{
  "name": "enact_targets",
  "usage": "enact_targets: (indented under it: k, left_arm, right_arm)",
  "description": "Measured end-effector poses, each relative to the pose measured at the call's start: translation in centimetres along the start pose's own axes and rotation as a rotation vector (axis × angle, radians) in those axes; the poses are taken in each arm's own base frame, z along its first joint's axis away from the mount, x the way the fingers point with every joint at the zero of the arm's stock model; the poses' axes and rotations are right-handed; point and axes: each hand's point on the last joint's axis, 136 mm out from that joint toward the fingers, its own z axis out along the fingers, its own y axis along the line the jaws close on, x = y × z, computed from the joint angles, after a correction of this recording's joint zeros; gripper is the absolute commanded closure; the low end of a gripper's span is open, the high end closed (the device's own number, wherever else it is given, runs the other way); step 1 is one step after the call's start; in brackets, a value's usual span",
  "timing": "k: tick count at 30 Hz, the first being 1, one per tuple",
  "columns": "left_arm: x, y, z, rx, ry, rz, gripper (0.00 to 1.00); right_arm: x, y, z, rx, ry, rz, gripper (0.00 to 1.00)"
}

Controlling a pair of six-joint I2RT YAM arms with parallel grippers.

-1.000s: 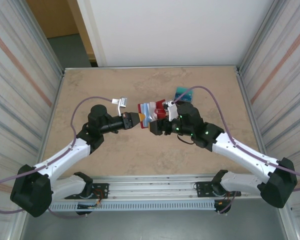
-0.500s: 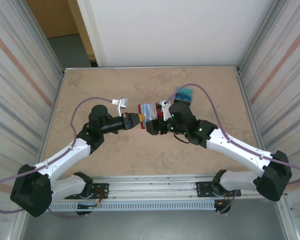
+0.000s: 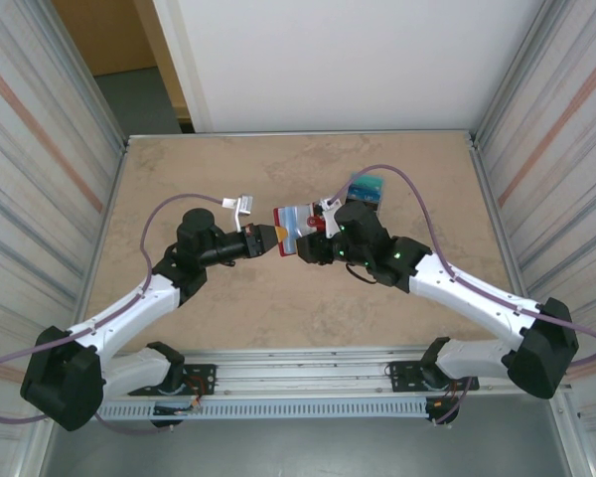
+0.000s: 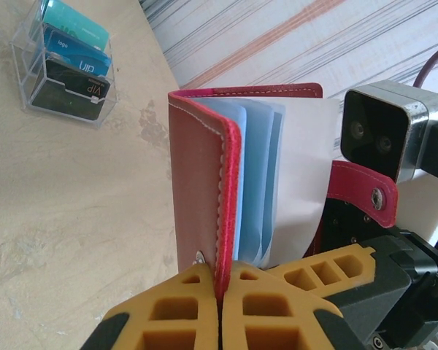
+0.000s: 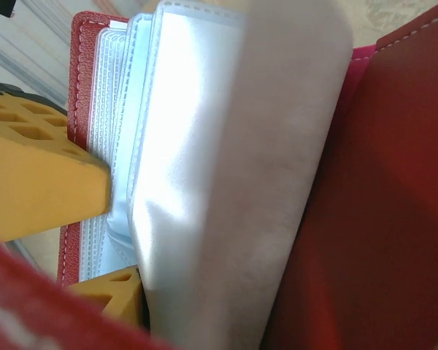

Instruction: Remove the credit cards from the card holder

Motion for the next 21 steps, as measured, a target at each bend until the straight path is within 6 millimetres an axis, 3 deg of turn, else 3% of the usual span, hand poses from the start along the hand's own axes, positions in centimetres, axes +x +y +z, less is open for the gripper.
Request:
enact_targets:
  k: [12,21]
  left_arm:
    - [0.4,-0.2,0.1,0.009,0.017,-0.001,1.0]
    - [0.6,-0.1,0.2,0.009,0.025,-0.009,1.0]
  right_arm:
    - [-1.3,-1.7,-1.5,0.038,-0.065,0.059,0.43]
    - [-1.3,1.0,-1.4,-0.077,-0.063,0.031,0.35]
